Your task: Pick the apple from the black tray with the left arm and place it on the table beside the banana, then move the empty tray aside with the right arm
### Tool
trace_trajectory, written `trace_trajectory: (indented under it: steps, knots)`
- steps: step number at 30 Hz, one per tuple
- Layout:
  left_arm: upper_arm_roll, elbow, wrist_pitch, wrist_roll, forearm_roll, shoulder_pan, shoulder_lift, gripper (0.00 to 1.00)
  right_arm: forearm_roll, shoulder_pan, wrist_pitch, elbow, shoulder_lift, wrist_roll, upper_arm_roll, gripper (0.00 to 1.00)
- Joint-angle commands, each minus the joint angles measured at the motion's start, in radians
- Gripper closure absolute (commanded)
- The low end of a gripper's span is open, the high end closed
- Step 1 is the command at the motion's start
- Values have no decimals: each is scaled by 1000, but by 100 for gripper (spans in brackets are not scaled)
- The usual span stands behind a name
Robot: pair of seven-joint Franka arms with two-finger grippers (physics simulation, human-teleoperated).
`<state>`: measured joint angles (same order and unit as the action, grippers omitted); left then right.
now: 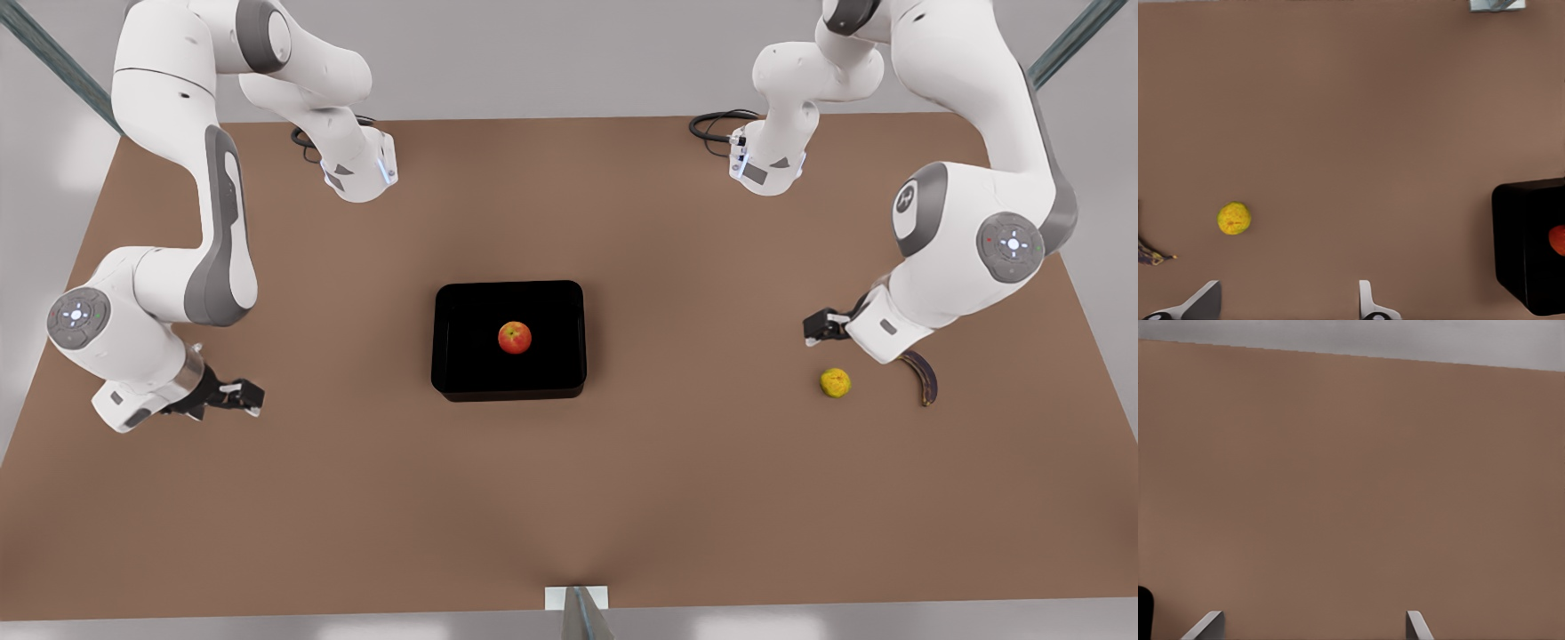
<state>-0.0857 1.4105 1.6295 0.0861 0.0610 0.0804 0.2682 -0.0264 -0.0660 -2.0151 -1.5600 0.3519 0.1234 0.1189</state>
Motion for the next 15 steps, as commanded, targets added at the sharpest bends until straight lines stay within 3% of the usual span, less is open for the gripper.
trace_trajectory:
  steps: [1, 3, 5, 7, 11, 13, 15]
  knots:
    - [-2, -1, 27, 52, 5, -2, 0, 0, -3, 0, -63, 1, -1, 74, 1, 0]
    - [4, -38, 20, 54, 56, -14, 28, 0, -3, 0, -65, 4, 22, 71, -1, 0]
    - [-23, -82, 33, 49, 11, 30, 144, 0, -4, 5, -65, 138, 186, 65, 7, 0]
    - [-25, -209, 116, 443, -26, 289, 215, 0, -6, 25, -65, 213, 274, 71, 5, 0]
    - [-25, -212, 311, 932, -161, 571, 292, 0, -1, 29, 121, 241, 154, 70, 25, 0]
    - [-19, -216, 452, 1259, -225, 713, 391, 0, -4, 29, 130, 247, 154, 68, 22, 0]
    - [-17, -289, 452, 1400, -271, 766, 447, 0, -6, 29, 130, 247, 154, 68, 21, 0]
